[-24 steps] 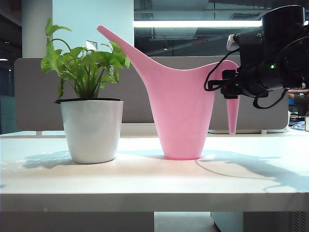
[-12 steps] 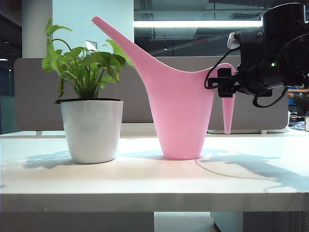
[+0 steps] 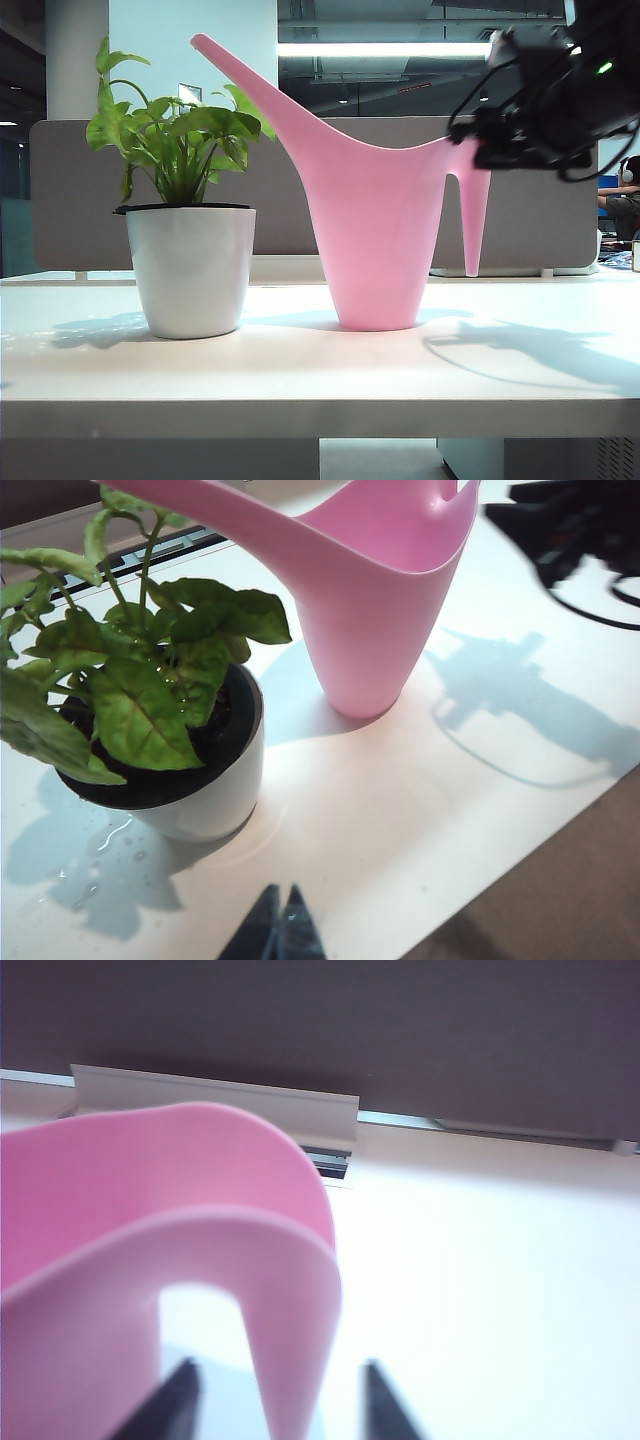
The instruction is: Pick up the watering can from the table, water the potted plant, and put the can back.
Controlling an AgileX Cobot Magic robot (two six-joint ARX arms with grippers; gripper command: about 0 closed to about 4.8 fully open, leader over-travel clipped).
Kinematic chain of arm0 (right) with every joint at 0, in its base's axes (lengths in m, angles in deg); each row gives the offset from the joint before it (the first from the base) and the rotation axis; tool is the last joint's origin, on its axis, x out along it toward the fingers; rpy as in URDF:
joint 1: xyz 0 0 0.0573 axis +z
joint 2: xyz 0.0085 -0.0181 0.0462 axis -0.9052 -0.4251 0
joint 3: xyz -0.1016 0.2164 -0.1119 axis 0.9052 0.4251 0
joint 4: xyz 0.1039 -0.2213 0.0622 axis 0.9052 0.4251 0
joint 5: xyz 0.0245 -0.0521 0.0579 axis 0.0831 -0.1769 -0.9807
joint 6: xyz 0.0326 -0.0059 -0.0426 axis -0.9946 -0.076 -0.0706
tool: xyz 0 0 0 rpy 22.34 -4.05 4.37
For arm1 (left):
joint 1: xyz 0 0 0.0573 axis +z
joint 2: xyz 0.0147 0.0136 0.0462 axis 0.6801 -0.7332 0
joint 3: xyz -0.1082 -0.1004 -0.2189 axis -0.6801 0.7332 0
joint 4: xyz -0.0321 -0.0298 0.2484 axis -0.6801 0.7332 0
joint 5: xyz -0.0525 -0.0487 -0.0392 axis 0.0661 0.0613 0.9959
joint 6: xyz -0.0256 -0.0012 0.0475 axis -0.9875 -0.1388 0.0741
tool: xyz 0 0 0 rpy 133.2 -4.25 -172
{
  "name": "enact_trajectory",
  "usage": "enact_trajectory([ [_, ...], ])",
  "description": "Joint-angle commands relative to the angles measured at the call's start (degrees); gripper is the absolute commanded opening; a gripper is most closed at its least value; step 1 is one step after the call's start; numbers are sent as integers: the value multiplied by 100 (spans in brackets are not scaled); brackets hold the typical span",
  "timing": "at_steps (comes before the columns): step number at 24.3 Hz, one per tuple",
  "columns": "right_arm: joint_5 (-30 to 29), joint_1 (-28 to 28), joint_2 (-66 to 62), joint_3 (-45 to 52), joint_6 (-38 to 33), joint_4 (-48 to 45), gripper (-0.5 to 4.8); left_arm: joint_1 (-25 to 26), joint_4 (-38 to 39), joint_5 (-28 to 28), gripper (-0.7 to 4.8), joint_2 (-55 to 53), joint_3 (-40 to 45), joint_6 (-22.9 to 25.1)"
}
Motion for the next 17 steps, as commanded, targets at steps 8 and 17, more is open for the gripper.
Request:
enact_trajectory([
  [8,-310,11,3265,1729,-48,1314,-6,-4,-57,4,4,13,-4,2],
  [17,-605,2,5759,2863,-85,2345,-6,-4,-57,4,4,15,-4,0],
])
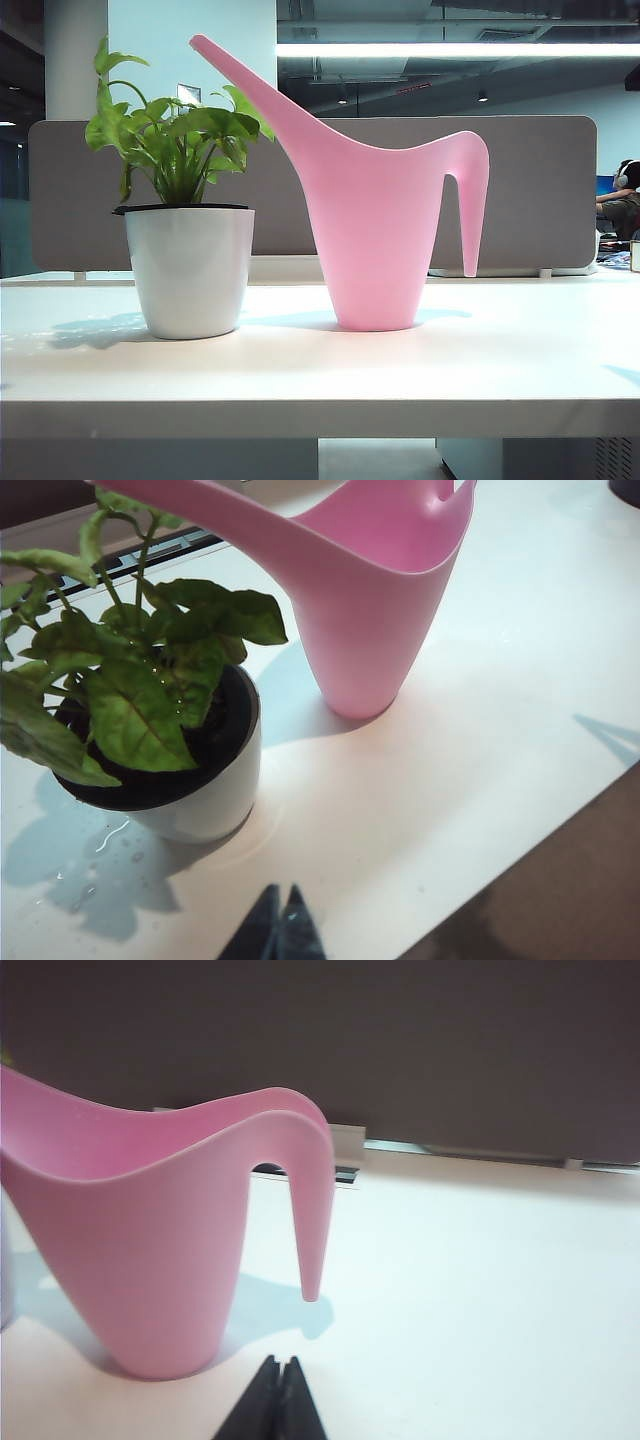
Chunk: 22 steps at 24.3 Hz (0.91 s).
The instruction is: Pick up the watering can from the table, water the potted plant, and put the can back.
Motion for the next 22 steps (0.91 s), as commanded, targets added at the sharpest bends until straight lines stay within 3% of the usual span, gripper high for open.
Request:
enact_trajectory([
  [1,-306,-17,400,240,-66,428,-6,-7,-55,4,4,11,-4,2],
  [8,-291,-66,1110,807,-343,824,-6,-7,-57,4,4,15,-4,2],
  [22,-310,-1032,2273,1366,-684,2070,-6,-7,-55,4,4,15,-4,0],
])
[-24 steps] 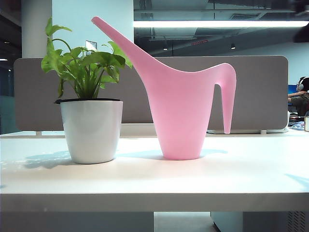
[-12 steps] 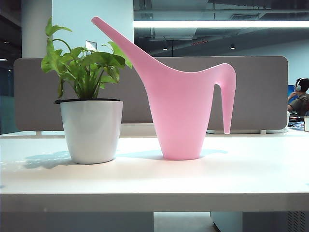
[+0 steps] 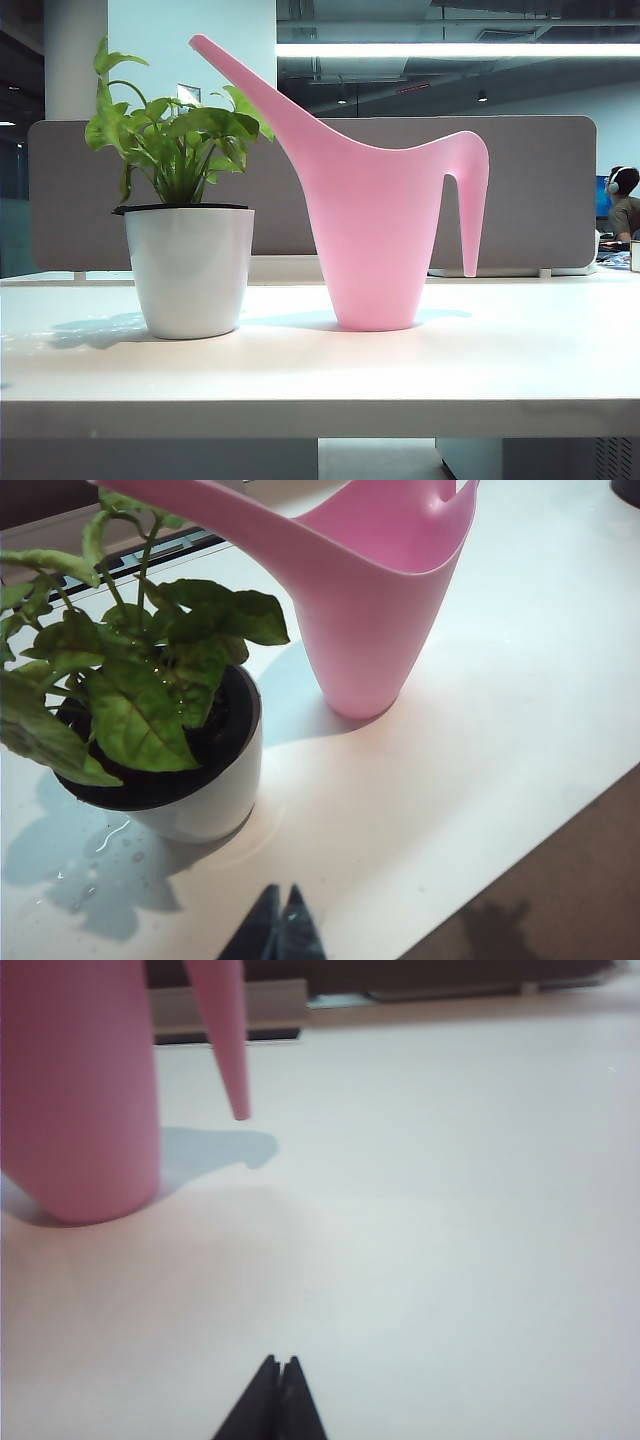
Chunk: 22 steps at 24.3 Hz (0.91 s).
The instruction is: Pick up the watering can from the table, water the potted plant, and put the can back.
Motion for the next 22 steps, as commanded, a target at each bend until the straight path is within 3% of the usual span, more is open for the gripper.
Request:
enact_trajectory([
  [1,-9,-188,374,48,-33,542,-6,-7,-59,4,4,9,-4,2],
  [3,-52,-319,798,42,-33,1139,-6,-7,-59,4,4,11,-4,0],
  [22,-127,-297,1156,46,33,1110,-5,-7,-57,2,4,7,-4,2],
])
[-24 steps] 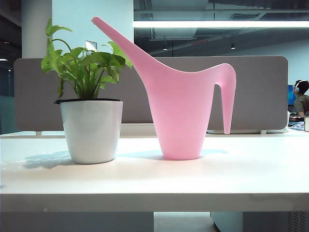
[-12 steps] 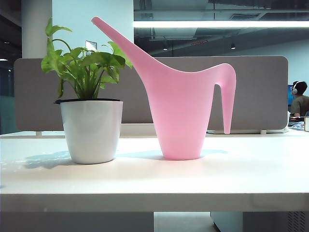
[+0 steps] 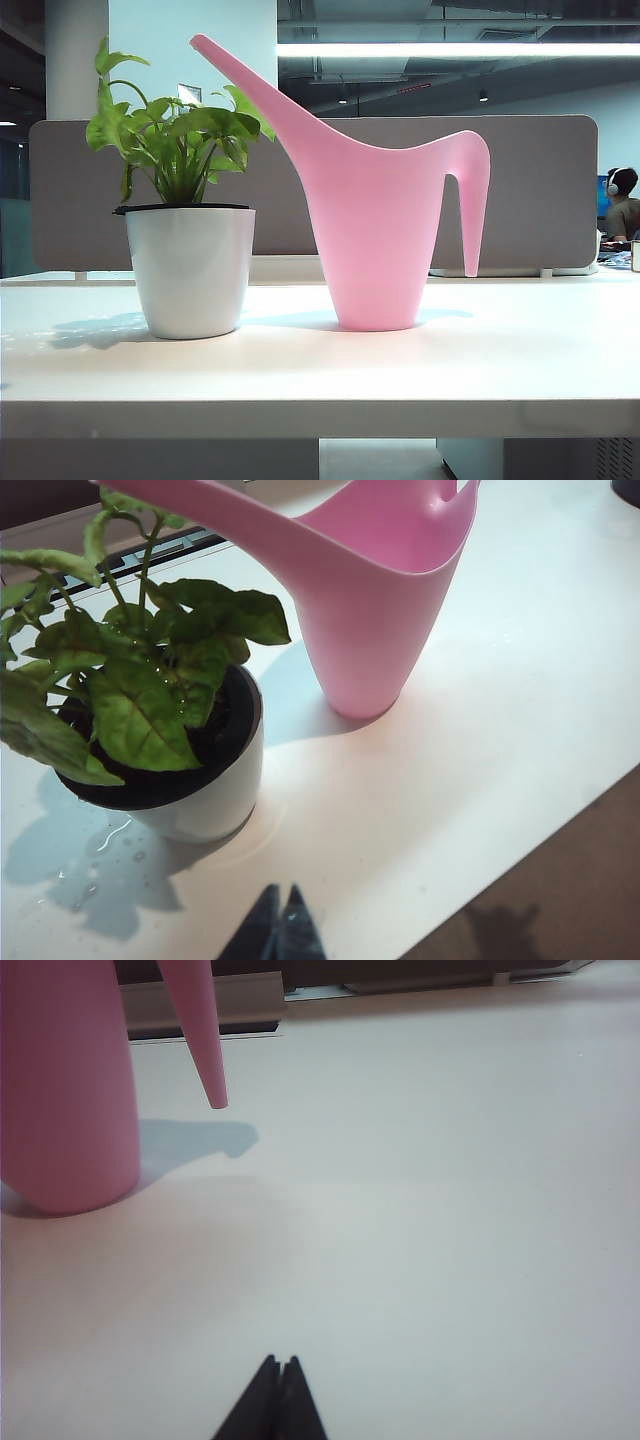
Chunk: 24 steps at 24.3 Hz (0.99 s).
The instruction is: Pick up the watering can from the table, water the potted plant, and put the can back.
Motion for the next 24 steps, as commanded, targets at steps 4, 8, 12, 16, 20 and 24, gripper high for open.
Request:
enact_trajectory([
  [4,13,-9,7,42,20,-59,-5,-4,-59,4,4,11,-4,2],
  [8,15,-9,7,42,20,-59,-5,319,-129,203,4,398,48,42],
  [12,13,-7,7,42,20,-61,-5,1528,-483,1486,4,785,511,-278],
  [16,13,-9,7,42,20,-59,-5,2581,-1751,2352,4,1298,1633,-282],
  [20,13,-9,7,42,20,-61,-5,3217,-2494,2522,4,1910,2684,-369],
  [24,13,-9,7,42,20,-61,-5,3600,-3123,2437,4,2693,3788,-350],
])
